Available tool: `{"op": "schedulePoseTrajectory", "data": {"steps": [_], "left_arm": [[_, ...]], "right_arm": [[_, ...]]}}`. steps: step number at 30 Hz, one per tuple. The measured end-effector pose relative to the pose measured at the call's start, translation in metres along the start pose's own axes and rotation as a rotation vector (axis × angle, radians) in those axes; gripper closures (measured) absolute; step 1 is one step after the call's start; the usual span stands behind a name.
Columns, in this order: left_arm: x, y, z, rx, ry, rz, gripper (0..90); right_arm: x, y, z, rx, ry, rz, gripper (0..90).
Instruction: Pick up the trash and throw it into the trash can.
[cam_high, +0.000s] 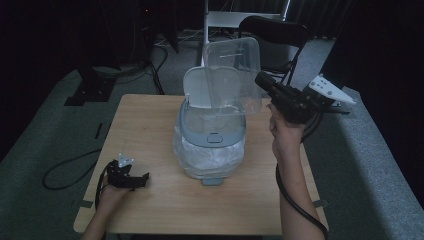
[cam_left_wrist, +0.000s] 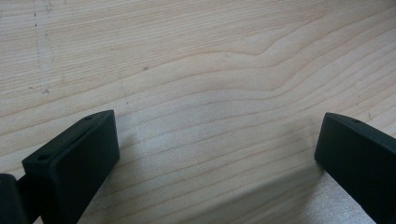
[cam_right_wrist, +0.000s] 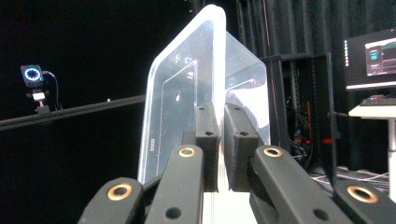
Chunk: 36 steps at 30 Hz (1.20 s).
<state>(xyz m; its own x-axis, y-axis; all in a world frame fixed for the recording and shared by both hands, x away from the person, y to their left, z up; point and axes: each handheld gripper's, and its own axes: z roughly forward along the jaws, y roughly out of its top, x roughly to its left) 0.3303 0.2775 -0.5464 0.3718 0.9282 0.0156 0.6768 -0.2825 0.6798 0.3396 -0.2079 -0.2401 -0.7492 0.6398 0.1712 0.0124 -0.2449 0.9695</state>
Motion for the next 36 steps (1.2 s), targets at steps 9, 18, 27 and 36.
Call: {"op": "schedulePoseTrajectory", "data": {"steps": [9, 18, 27, 36], "left_arm": [[0.0, 0.0, 0.0, 0.0, 0.001, -0.001, 0.7], [0.0, 0.0, 0.0, 0.0, 0.0, 0.001, 0.7], [0.001, 0.0, 0.0, 0.001, -0.001, 0.002, 0.7], [0.001, 0.0, 0.0, 0.001, -0.001, 0.001, 0.7]], "right_arm": [[0.0, -0.017, 0.027, -0.006, 0.036, 0.025, 85.4], [-0.007, -0.038, 0.049, -0.003, 0.038, 0.065, 85.3], [-0.014, -0.05, 0.053, 0.018, 0.032, 0.084, 85.3], [-0.014, -0.052, 0.056, 0.046, 0.022, 0.076, 69.2]]}}
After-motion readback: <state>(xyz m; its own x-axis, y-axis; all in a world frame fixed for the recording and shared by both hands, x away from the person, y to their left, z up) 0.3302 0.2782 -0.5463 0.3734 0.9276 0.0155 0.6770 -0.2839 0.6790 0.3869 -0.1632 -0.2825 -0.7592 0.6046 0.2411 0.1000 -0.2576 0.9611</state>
